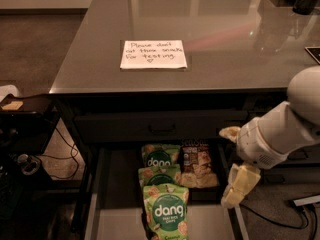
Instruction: Pick brown chip bag from middle drawer and place on counter
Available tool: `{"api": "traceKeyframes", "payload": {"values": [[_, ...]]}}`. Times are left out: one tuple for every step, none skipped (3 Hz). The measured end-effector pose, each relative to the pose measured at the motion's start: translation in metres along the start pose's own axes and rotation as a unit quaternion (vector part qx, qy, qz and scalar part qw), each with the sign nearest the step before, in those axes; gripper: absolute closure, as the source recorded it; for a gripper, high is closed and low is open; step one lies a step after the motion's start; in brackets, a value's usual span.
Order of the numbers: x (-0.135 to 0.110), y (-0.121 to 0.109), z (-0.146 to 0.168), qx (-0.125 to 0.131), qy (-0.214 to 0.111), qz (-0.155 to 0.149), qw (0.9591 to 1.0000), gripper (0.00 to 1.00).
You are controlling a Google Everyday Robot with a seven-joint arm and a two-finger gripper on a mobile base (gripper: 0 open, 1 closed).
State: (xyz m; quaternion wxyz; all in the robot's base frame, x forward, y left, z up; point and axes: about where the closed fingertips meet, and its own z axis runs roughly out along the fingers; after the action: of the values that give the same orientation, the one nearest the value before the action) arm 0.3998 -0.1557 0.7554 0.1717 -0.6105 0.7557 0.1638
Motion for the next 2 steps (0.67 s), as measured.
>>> {"api": "traceKeyframes", "payload": {"values": [[0.003,0.003,0.003,-0.004,0.001,0.002,1.0000,0.00],[0.013,0.002,0.016,0.007,0.027,-0.004,0.9996,0.00]]}}
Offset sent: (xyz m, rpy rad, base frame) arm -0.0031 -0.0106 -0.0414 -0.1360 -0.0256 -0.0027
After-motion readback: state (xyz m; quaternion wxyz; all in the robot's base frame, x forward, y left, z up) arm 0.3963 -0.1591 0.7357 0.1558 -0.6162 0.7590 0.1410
